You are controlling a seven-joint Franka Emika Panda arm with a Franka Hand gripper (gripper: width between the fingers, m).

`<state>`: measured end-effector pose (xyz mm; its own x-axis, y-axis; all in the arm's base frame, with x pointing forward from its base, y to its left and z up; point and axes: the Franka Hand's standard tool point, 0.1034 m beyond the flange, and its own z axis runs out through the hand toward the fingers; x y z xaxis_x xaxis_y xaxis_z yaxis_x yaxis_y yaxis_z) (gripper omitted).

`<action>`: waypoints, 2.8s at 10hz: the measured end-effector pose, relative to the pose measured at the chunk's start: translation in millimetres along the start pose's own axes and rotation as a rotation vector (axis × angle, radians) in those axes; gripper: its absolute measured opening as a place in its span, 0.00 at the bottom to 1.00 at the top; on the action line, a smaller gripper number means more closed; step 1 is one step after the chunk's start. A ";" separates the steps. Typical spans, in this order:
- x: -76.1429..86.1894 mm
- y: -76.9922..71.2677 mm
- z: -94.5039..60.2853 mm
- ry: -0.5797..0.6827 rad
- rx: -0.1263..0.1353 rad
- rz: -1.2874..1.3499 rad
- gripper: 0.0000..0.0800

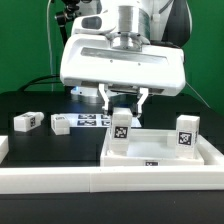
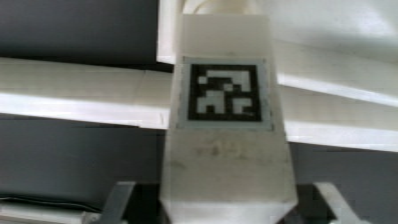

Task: Assemble square table

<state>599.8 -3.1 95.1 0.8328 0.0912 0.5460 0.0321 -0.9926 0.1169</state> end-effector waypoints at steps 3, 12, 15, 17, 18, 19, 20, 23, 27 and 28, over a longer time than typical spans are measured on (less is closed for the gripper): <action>0.0 0.0 0.0 0.000 0.000 0.000 0.77; 9.2 10.1 -7.5 -0.012 0.003 0.006 0.81; 3.6 2.3 -2.0 -0.161 0.056 0.013 0.81; 2.0 0.8 1.2 -0.290 0.096 0.020 0.81; 2.2 0.6 0.5 -0.371 0.122 0.025 0.81; 3.1 0.7 -0.1 -0.432 0.140 0.029 0.81; -0.1 -0.1 -0.6 -0.493 0.156 0.037 0.81; 0.4 -1.9 0.5 -0.573 0.178 0.042 0.81; -3.9 9.0 2.0 -0.575 0.179 0.039 0.81; -6.2 12.6 2.5 -0.577 0.176 0.045 0.81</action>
Offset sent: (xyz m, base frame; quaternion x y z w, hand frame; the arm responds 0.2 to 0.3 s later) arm 0.0000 0.0000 0.0000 0.0000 0.0000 0.0000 1.0000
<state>596.5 -16.4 91.1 0.9992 0.0397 0.0033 0.0399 -0.9973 -0.0622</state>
